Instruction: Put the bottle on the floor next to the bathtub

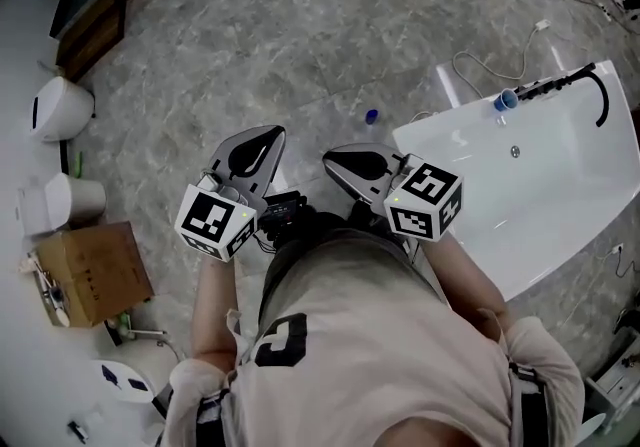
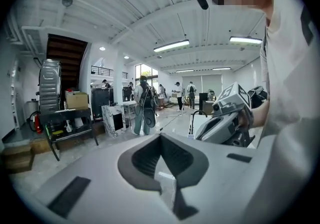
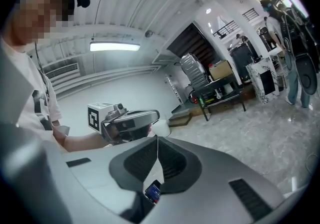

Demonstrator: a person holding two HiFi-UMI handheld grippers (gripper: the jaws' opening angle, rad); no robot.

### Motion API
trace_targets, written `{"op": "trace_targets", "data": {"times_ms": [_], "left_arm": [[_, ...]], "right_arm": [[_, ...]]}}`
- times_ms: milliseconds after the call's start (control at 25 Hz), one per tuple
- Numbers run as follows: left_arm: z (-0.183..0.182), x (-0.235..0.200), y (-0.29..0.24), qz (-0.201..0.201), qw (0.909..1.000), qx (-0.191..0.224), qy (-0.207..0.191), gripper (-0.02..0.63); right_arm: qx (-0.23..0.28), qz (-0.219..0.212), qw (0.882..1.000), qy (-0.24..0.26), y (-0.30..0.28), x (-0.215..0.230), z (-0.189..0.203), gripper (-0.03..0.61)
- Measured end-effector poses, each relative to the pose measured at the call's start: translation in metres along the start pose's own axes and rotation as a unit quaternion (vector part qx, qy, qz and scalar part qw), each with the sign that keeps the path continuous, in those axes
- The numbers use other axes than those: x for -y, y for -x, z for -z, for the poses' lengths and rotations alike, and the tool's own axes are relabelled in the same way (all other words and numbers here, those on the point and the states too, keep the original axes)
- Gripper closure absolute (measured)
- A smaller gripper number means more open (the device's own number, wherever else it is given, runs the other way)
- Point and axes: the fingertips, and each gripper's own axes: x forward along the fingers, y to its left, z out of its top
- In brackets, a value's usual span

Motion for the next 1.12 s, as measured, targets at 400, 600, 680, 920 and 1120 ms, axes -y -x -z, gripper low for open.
{"op": "trace_targets", "data": {"times_ms": [400, 600, 680, 920, 1120], "left_arm": [[0.030, -0.017, 0.064, -0.004, 0.9998, 0.001, -0.019, 0.558], [0.052, -0.036, 0.110, -0.004, 0.9999, 0.013, -0.003, 0.558], [0.064, -0.047, 0.131, -0.005, 0.9998, 0.017, 0.011, 0.558], [0.088, -0.063, 0.198, -0.002, 0.9984, 0.041, 0.038, 0.558], [0.101, -0.072, 0.230, 0.017, 0.9952, 0.067, 0.069, 0.558]], "right_arm": [[-0.021, -0.021, 0.999, 0.020, -0.057, -0.048, 0.012, 0.549], [-0.023, -0.002, 0.999, 0.026, -0.096, -0.080, 0.021, 0.549], [-0.016, 0.019, 0.999, 0.019, -0.113, -0.089, 0.023, 0.550], [-0.015, 0.032, 0.999, 0.018, -0.160, -0.135, 0.035, 0.549], [-0.024, 0.043, 0.998, 0.028, -0.185, -0.163, 0.049, 0.550]]}}
